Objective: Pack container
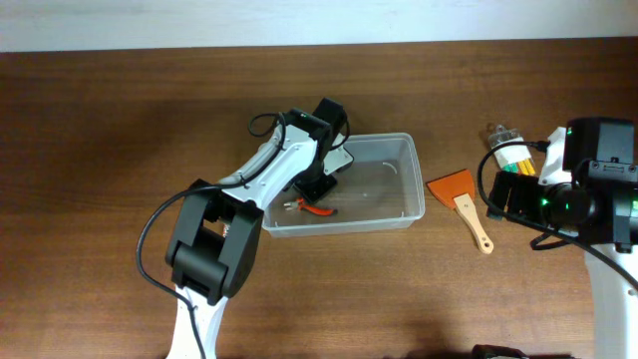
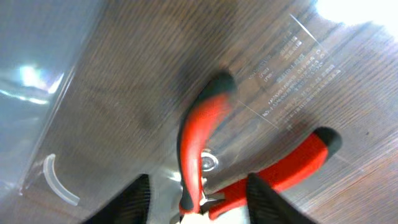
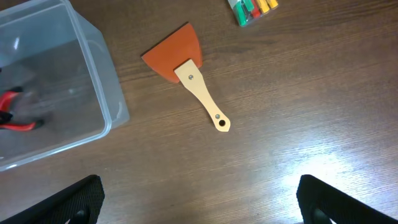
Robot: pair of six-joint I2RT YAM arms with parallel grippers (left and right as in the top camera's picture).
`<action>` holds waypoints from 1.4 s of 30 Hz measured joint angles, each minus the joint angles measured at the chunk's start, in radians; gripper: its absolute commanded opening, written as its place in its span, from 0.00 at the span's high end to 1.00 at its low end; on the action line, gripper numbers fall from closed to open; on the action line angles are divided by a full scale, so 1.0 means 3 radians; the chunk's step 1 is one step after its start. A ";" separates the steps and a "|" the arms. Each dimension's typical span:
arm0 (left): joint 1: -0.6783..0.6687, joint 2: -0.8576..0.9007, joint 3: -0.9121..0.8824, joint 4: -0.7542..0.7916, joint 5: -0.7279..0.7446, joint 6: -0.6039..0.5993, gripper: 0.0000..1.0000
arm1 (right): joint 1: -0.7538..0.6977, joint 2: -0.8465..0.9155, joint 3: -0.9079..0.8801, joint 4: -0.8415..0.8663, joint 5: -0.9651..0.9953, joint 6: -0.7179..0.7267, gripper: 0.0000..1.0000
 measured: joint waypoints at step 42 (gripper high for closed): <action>0.2692 -0.1480 0.0407 -0.0491 0.0004 -0.1306 0.40 | 0.0000 -0.0525 0.0385 -0.0983 0.0088 -0.0291 0.01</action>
